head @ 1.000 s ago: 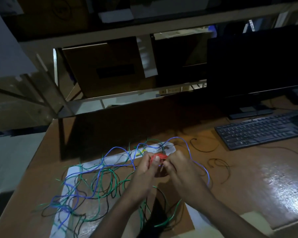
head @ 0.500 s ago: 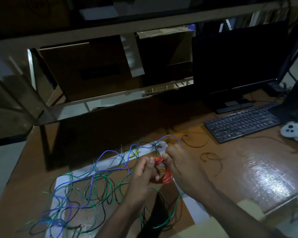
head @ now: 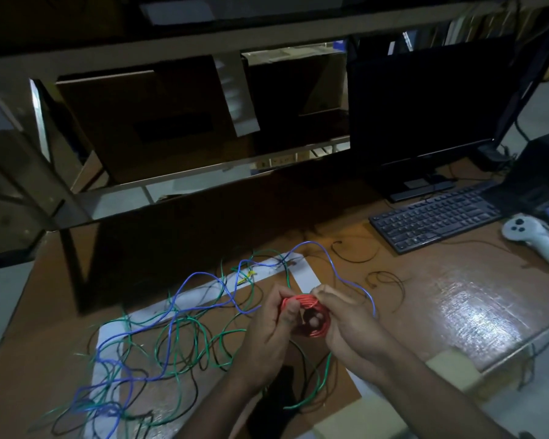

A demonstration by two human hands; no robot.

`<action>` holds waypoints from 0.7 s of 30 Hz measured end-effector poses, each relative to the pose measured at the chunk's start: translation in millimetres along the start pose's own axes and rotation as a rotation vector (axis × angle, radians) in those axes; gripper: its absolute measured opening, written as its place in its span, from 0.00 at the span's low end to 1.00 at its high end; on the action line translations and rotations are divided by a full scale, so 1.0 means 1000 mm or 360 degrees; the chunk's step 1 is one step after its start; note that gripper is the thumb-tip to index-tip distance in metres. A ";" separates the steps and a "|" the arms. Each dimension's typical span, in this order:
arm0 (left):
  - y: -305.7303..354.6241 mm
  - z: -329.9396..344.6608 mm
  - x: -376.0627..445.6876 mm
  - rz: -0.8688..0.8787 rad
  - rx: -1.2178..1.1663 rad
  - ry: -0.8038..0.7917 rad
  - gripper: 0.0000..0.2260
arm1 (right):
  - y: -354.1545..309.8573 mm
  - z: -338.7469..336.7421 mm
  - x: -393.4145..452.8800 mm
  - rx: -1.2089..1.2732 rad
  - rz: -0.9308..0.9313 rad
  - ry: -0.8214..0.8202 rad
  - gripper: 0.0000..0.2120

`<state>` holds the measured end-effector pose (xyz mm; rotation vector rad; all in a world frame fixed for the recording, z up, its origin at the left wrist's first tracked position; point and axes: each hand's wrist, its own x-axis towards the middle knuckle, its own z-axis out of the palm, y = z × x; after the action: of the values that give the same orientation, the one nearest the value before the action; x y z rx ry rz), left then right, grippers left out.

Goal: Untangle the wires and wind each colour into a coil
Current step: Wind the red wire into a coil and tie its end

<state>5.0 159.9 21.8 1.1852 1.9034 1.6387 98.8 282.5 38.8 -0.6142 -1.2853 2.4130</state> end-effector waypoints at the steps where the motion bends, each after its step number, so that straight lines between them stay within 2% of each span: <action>1: 0.000 -0.002 -0.003 0.0019 0.0044 -0.0021 0.08 | 0.001 -0.001 -0.001 0.0011 0.0019 -0.0004 0.11; 4: -0.003 -0.006 -0.008 0.0070 0.0200 -0.0168 0.07 | 0.004 -0.003 -0.004 -0.0197 -0.0031 0.0030 0.08; 6: 0.000 -0.008 -0.004 0.0099 0.0392 -0.0311 0.13 | 0.002 -0.003 -0.009 -0.0514 -0.0111 0.0079 0.07; 8: 0.007 -0.008 0.003 0.0074 0.0495 -0.0396 0.18 | 0.000 -0.004 -0.013 -0.0650 -0.0155 0.0117 0.07; 15: 0.002 0.009 0.002 0.0108 0.0398 -0.0196 0.18 | -0.001 -0.018 -0.020 -0.0449 -0.0130 -0.0016 0.04; 21: 0.000 0.032 0.002 -0.0114 0.0136 -0.0304 0.16 | 0.000 -0.035 -0.015 -0.0488 -0.0093 0.0098 0.01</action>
<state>27.3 181.1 13.9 1.2436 1.8882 1.3677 129.3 299.6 24.8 -0.7153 -1.6374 2.1492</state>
